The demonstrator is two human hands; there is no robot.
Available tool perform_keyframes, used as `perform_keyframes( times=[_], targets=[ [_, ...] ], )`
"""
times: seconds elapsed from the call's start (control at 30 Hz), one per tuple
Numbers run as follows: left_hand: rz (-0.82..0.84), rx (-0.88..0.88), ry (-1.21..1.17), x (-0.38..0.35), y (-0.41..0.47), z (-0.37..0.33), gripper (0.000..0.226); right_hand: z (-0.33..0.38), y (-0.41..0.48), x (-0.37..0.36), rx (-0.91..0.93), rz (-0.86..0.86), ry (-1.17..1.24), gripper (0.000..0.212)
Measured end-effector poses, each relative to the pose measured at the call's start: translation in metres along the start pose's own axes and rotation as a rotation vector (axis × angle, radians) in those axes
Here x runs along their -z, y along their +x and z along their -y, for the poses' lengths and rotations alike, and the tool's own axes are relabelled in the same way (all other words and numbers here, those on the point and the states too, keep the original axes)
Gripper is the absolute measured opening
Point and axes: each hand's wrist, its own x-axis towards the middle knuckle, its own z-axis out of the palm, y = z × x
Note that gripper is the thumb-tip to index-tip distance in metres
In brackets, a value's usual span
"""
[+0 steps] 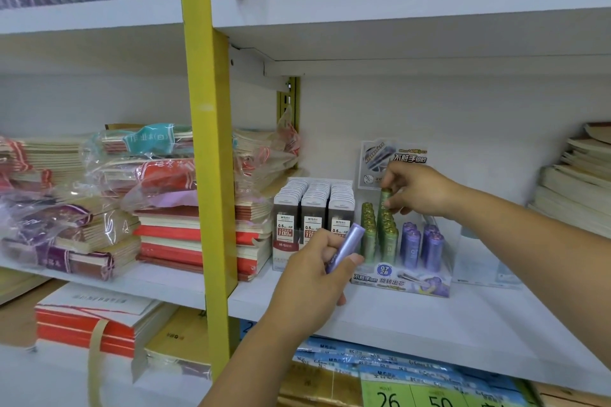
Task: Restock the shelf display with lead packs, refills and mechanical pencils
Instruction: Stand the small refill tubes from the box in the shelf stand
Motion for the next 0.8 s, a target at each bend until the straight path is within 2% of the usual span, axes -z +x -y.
perform_keyframes(
  times=[0.2,0.53,0.63,0.73,0.8],
  targets=[
    [0.009,0.019,0.003,0.001,-0.001,-0.001,0.007,0.001,-0.002,0.007,-0.031,0.057,0.018,0.025],
    [0.017,0.036,-0.028,0.002,-0.002,-0.006,0.006,-0.003,0.002,-0.006,-0.026,0.107,-0.114,0.012],
    [0.019,0.037,-0.078,0.001,-0.003,-0.008,0.01,0.0,-0.002,-0.005,-0.042,0.131,-0.171,0.014],
    [0.014,0.023,-0.124,0.002,-0.005,-0.012,0.018,0.012,-0.017,0.002,0.084,-0.017,-0.251,0.019],
    [-0.015,-0.02,-0.119,0.004,-0.005,-0.014,0.022,0.024,-0.042,0.004,0.2,-0.149,-0.114,0.018]
  ],
)
